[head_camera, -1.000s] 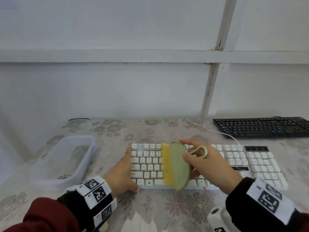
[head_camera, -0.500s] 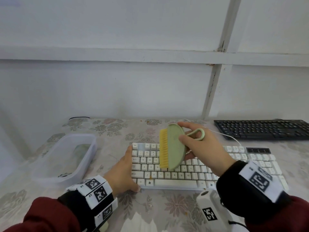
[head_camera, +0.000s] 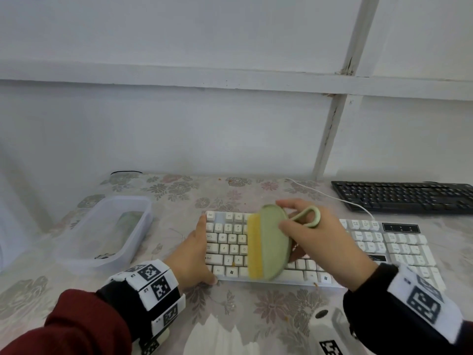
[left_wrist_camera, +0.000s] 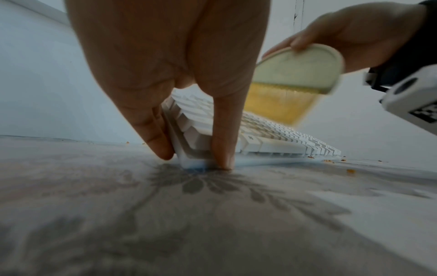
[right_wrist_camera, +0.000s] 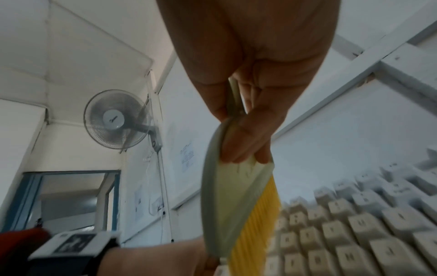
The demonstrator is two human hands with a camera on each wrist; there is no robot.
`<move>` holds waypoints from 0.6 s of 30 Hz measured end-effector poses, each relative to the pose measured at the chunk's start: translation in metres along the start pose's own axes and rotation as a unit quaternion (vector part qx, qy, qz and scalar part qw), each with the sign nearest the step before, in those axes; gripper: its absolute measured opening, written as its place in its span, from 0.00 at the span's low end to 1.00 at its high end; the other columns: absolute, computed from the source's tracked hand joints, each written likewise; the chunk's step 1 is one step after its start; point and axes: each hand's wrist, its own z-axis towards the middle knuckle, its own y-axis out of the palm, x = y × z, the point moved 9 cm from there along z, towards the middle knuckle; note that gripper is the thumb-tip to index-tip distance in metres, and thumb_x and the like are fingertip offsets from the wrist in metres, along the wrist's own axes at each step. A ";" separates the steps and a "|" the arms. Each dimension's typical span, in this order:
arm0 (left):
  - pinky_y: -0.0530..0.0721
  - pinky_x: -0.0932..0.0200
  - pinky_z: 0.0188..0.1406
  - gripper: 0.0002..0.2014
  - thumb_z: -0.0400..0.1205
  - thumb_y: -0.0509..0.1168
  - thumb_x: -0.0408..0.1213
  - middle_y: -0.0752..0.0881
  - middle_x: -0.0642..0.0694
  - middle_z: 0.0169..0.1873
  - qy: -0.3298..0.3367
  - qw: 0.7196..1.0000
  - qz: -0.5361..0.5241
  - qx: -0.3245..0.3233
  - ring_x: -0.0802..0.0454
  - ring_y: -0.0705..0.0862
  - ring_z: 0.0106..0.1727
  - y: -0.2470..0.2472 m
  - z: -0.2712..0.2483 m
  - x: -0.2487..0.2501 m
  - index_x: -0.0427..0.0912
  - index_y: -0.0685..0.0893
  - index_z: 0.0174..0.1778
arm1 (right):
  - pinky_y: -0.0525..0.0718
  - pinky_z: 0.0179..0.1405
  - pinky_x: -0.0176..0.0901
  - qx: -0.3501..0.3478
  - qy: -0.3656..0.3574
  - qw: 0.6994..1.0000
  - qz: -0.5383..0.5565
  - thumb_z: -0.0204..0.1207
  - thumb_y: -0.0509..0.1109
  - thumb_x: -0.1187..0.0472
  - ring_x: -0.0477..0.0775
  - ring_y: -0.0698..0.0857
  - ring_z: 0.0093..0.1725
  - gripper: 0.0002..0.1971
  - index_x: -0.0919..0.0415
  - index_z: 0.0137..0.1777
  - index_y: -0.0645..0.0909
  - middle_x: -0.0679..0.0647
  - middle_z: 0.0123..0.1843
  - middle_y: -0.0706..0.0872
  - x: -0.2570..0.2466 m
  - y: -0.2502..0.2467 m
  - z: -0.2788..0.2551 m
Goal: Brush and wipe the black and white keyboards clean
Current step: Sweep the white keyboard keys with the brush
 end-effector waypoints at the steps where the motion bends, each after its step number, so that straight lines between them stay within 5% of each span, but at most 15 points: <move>1: 0.79 0.51 0.66 0.69 0.59 0.81 0.34 0.68 0.49 0.73 -0.002 1.000 0.005 0.000 0.51 0.74 0.68 0.000 -0.001 0.000 0.54 0.32 0.80 | 0.86 0.28 0.41 0.014 -0.007 1.000 0.010 0.79 0.64 0.69 0.47 0.88 0.32 0.19 0.54 0.68 0.78 0.51 0.40 0.87 -0.003 -0.003 0.005; 4: 0.78 0.52 0.67 0.69 0.60 0.81 0.34 0.67 0.48 0.73 -0.004 1.000 0.010 0.000 0.51 0.73 0.69 0.000 -0.002 0.000 0.52 0.30 0.80 | 0.89 0.31 0.45 0.030 -0.015 0.999 -0.006 0.79 0.64 0.67 0.48 0.90 0.38 0.19 0.52 0.69 0.77 0.52 0.47 0.88 -0.005 0.001 0.011; 8: 0.79 0.50 0.67 0.68 0.59 0.81 0.35 0.69 0.49 0.72 0.000 1.000 0.013 0.001 0.52 0.75 0.68 0.000 0.000 0.000 0.55 0.33 0.80 | 0.89 0.32 0.58 -0.004 -0.013 0.996 -0.090 0.76 0.65 0.67 0.61 0.86 0.35 0.16 0.50 0.60 0.80 0.61 0.41 0.85 0.008 0.018 -0.002; 11: 0.78 0.50 0.67 0.69 0.59 0.82 0.35 0.69 0.49 0.72 -0.007 1.000 0.014 0.000 0.51 0.74 0.68 0.001 0.000 -0.002 0.54 0.31 0.80 | 0.89 0.29 0.53 -0.036 0.011 0.996 -0.082 0.74 0.66 0.68 0.67 0.86 0.36 0.16 0.49 0.56 0.81 0.66 0.42 0.85 0.018 0.019 -0.016; 15: 0.78 0.51 0.67 0.69 0.61 0.81 0.34 0.69 0.47 0.72 -0.005 1.000 0.019 0.002 0.50 0.74 0.68 0.000 -0.001 0.001 0.51 0.30 0.80 | 0.86 0.25 0.43 -0.014 0.005 0.999 -0.044 0.74 0.65 0.72 0.51 0.87 0.28 0.17 0.52 0.57 0.83 0.49 0.28 0.86 0.008 0.002 -0.010; 18: 0.78 0.50 0.67 0.69 0.62 0.81 0.34 0.69 0.46 0.72 -0.007 1.000 0.021 -0.003 0.49 0.75 0.67 0.001 -0.001 0.000 0.51 0.28 0.79 | 0.88 0.28 0.46 0.039 -0.028 0.999 -0.008 0.76 0.66 0.70 0.48 0.88 0.31 0.18 0.52 0.62 0.81 0.51 0.35 0.88 -0.007 -0.008 0.003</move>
